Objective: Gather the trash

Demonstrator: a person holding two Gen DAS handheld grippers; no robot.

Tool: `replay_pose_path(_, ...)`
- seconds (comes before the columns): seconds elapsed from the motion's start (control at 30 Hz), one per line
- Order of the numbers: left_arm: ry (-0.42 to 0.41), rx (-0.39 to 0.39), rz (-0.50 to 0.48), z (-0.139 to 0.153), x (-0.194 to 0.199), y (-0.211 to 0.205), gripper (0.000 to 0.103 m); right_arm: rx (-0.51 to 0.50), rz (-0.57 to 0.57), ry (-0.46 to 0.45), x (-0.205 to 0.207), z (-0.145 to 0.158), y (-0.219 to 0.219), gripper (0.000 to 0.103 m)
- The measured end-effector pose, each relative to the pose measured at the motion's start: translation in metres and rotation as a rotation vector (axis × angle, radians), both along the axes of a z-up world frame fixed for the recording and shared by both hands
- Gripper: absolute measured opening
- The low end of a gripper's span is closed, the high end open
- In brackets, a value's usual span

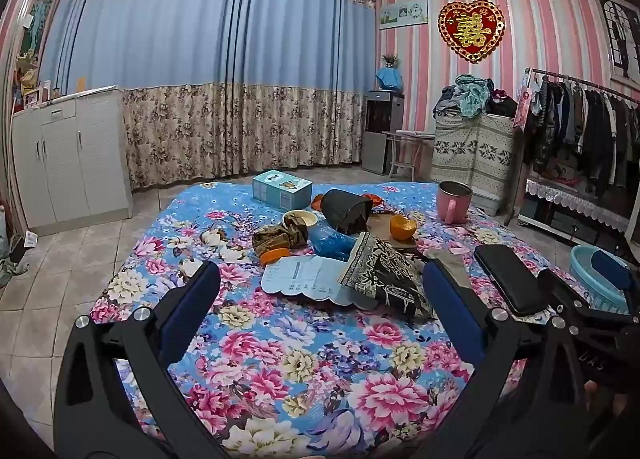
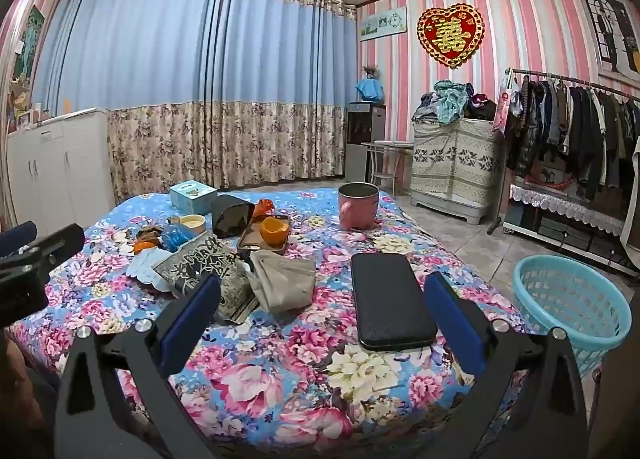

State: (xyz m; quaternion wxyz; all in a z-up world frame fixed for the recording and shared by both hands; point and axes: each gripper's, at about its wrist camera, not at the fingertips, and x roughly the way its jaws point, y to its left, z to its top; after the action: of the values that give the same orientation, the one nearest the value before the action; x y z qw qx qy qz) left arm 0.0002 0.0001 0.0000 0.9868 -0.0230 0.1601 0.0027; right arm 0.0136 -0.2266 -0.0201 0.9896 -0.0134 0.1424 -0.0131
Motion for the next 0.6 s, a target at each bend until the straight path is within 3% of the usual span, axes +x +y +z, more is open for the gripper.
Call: replay_pose_path(0.6, 0.005, -0.001, 0.001, -0.0002, 0.0004, 0.0000, 0.098, 0.011, -0.004, 0.010, 0.0006, 0.0001, -0.0033, 0.099)
